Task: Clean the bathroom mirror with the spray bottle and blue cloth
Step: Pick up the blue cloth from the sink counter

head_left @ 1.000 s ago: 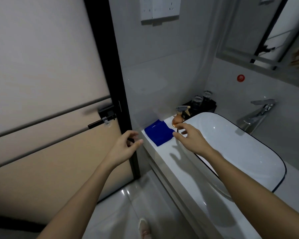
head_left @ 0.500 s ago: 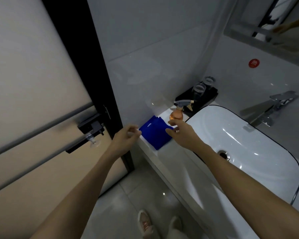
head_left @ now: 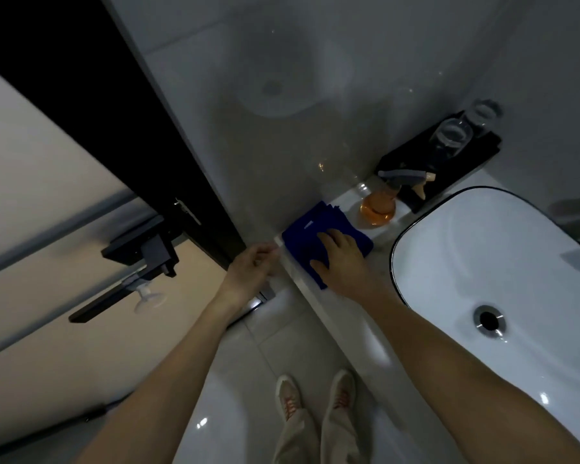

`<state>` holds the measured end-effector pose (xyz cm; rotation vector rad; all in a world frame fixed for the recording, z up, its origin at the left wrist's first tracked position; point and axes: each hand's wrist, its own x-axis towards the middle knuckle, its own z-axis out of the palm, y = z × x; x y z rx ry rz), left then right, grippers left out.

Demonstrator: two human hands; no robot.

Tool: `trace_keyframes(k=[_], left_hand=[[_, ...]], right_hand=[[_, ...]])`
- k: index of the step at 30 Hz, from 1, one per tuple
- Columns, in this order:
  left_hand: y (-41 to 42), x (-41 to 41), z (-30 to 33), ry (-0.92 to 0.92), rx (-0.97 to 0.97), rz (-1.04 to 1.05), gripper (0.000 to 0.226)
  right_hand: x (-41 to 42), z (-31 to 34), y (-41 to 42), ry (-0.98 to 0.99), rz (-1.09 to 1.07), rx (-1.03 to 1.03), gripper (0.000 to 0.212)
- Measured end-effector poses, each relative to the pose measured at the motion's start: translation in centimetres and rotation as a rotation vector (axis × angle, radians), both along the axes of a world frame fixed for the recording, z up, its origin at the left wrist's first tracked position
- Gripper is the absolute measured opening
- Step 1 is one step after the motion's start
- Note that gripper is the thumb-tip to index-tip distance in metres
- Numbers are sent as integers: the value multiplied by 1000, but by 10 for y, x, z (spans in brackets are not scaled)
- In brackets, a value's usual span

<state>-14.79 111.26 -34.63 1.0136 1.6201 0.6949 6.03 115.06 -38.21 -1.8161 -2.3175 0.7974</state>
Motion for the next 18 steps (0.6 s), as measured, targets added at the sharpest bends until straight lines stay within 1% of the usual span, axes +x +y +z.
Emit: trace_keyframes(k=[5, 7, 9, 11, 16, 18], left_hand=[[2, -2, -15, -43, -22, 52, 7], [5, -2, -16, -42, -34, 48, 8], [6, 0, -15, -28, -45, 35, 9], [6, 2, -16, -16, -54, 41, 10], [5, 8, -16, -16, -71, 52, 11], [6, 11, -14, -17, -68, 56, 13]], right_hand=[[-8, -37, -3, -289, 125, -63, 99], [-9, -42, -13, -336, 144, -55, 110], [-9, -43, -21, -355, 148, -42, 116], [-10, -41, -28, -375, 148, -4, 113], [-7, -40, -60, -348, 148, 115, 83], [-6, -38, -69, -388, 191, 117, 75]])
